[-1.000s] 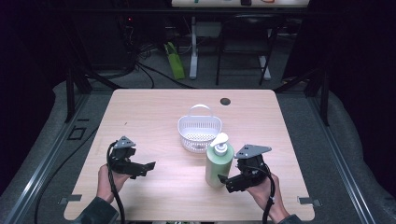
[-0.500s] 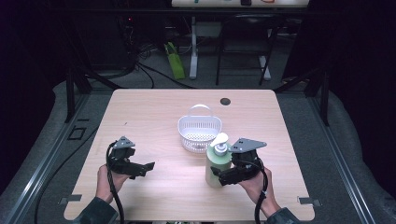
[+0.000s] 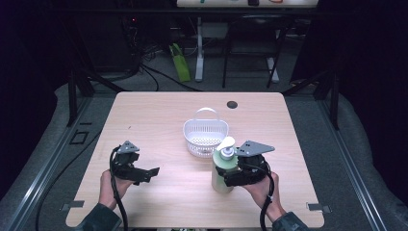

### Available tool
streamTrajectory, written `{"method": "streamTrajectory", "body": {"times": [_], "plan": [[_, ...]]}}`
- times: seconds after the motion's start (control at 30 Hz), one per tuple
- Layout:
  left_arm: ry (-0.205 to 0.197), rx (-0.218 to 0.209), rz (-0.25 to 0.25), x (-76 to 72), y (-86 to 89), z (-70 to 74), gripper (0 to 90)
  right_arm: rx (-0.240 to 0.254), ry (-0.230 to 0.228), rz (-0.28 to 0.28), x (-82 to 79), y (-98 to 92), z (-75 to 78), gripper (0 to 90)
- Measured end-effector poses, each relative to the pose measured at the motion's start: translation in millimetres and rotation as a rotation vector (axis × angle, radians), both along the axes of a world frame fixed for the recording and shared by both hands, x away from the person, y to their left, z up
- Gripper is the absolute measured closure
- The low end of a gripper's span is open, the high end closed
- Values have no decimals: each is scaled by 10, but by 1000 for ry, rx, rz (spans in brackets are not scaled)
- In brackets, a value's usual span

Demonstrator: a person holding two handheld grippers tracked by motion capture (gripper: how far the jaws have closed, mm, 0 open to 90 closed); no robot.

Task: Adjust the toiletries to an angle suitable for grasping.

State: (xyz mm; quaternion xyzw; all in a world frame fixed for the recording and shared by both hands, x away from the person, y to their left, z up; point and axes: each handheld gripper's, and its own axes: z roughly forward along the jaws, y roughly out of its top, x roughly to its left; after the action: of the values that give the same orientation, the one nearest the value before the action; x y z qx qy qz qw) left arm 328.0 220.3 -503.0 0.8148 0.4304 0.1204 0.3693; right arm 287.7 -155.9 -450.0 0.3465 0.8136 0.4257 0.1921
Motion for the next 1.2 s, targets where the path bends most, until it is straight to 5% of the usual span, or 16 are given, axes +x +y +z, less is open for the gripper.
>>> {"method": "streamTrajectory", "body": {"times": [1.2], "plan": [[1,7,3,8,-12,-14,0,-11,-10,-97,182,-397,2,116]]}}
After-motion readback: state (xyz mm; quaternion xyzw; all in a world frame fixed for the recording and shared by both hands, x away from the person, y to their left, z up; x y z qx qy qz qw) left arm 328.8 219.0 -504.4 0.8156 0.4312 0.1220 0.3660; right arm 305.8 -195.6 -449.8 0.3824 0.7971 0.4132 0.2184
